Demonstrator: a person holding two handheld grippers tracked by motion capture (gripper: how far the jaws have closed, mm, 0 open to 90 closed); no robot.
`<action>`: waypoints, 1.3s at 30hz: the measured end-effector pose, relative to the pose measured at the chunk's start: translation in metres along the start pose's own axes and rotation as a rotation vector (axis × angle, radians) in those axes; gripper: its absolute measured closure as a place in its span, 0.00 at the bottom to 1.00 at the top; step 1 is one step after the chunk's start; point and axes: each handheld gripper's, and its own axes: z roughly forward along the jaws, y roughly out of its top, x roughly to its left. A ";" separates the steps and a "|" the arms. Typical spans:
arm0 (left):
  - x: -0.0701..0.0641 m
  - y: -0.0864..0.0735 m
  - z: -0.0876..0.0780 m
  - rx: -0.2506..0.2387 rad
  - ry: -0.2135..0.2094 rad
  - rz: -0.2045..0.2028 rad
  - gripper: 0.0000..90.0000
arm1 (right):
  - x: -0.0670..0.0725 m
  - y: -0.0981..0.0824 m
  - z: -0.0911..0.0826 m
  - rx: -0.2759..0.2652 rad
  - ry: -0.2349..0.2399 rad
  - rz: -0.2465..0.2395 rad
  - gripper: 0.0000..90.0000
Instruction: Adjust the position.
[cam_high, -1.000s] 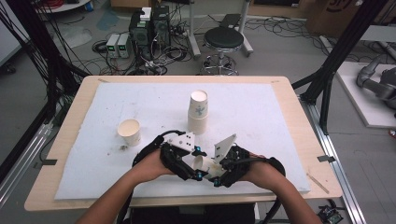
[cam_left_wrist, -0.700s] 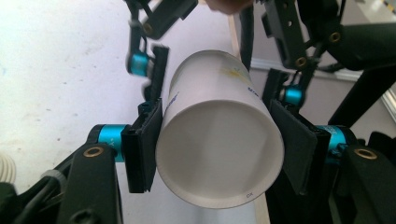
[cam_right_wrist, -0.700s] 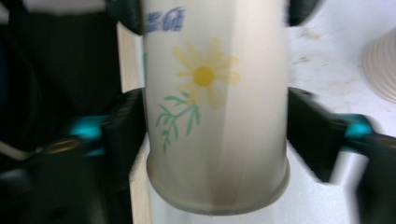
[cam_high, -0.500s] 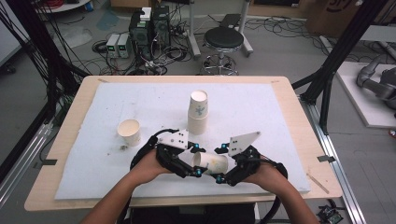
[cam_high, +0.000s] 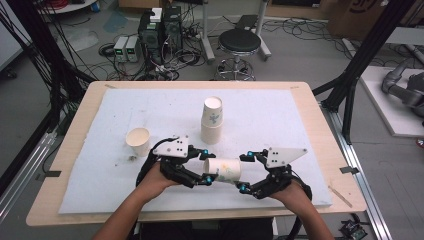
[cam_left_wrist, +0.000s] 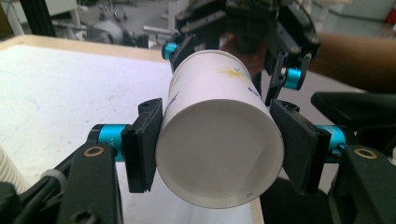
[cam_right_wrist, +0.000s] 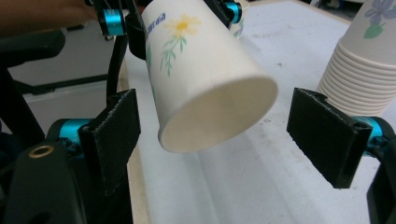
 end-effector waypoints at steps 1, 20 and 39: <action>0.000 -0.001 -0.001 -0.007 0.001 0.002 0.42 | 0.000 -0.002 -0.001 -0.008 -0.004 0.002 0.20; -0.005 -0.007 -0.001 -0.049 -0.055 0.022 0.42 | 0.001 -0.015 0.008 -0.036 0.053 0.014 0.20; -0.006 -0.015 0.002 -0.092 -0.092 0.004 0.41 | -0.002 -0.016 0.011 -0.128 0.160 -0.027 0.37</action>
